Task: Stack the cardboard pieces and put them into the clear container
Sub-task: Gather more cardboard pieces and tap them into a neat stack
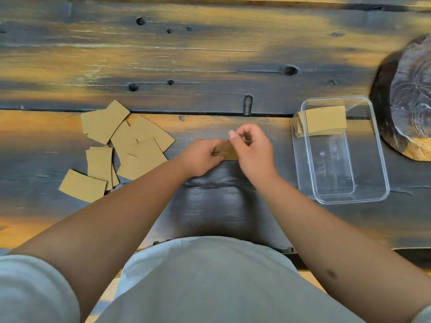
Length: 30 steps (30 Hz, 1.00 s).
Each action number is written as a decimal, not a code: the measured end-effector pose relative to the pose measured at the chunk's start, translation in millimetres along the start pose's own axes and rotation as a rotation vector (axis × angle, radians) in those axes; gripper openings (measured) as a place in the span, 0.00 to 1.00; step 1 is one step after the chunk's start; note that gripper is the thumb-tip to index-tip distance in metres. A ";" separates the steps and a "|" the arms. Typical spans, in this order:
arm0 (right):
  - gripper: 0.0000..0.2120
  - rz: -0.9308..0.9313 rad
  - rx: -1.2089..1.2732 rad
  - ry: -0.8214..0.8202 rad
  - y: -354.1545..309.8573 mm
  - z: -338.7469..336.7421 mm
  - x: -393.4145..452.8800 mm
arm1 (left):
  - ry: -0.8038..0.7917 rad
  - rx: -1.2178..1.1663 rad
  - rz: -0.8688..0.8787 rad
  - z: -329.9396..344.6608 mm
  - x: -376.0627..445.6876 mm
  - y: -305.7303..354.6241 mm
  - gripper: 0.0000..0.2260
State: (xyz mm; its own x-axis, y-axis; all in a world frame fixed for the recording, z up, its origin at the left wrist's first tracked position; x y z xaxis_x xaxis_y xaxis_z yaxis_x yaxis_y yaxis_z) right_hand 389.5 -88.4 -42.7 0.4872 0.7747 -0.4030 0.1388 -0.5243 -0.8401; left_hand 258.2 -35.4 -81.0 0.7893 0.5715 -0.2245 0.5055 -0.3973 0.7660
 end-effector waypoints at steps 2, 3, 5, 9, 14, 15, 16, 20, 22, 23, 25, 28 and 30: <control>0.07 0.105 0.113 0.017 9.6 -8.6 5.4 | 0.008 -0.041 0.007 1.4 1.3 1.2 0.12; 0.07 0.129 0.128 0.051 12.9 -14.2 7.8 | 0.008 -0.058 0.014 3.5 2.3 2.0 0.13; 0.06 0.153 0.122 0.111 16.0 -22.2 12.0 | 0.009 -0.072 0.020 6.5 3.5 5.1 0.15; 0.08 0.193 0.118 0.174 18.6 -27.8 15.3 | 0.020 -0.087 0.014 10.9 8.1 6.7 0.15; 0.06 0.267 0.137 0.213 28.1 -33.6 20.7 | 0.001 -0.041 -0.010 11.8 13.1 3.1 0.14; 0.06 0.295 0.174 0.194 31.9 -33.9 21.8 | 0.004 -0.020 -0.021 11.5 13.6 1.2 0.14; 0.07 0.320 0.185 0.185 36.4 -34.6 23.4 | 0.013 -0.003 -0.030 10.5 14.3 -0.3 0.14; 0.09 0.335 0.058 0.188 49.2 -36.5 25.8 | 0.060 -0.030 -0.042 8.2 15.5 -1.4 0.21; 0.07 0.291 -0.118 0.175 51.4 -32.9 26.2 | 0.091 -0.067 -0.037 9.1 14.7 -0.2 0.24; 0.07 0.275 -0.172 0.170 51.6 -30.9 26.3 | 0.113 -0.074 -0.030 9.4 14.3 0.6 0.25; 0.08 0.254 -0.133 0.152 49.0 -28.3 25.9 | 0.152 -0.075 -0.011 8.7 13.4 1.9 0.25; 0.16 0.037 -0.141 0.071 32.2 -26.2 19.4 | 0.145 -0.037 0.027 8.4 12.4 1.3 0.20; 0.25 -0.175 -0.418 -0.086 27.6 -16.9 13.4 | 0.128 0.016 0.040 7.8 11.6 0.7 0.18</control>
State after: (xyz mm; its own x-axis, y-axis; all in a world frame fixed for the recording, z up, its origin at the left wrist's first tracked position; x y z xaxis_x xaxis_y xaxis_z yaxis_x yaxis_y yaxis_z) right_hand 414.4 -98.5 -65.2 0.3547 0.8816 -0.3115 0.5568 -0.4668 -0.6871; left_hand 270.4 -34.6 -87.8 0.7582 0.6419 -0.1145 0.4812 -0.4323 0.7626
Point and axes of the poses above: each hand's wrist, its own x-axis towards the middle knuckle, its own z-axis out of the palm, y = z × x, the point moved 5 cm from there along x, towards the middle knuckle, and after that the axes turned 13 degrees about z, right-handed, at the moved point
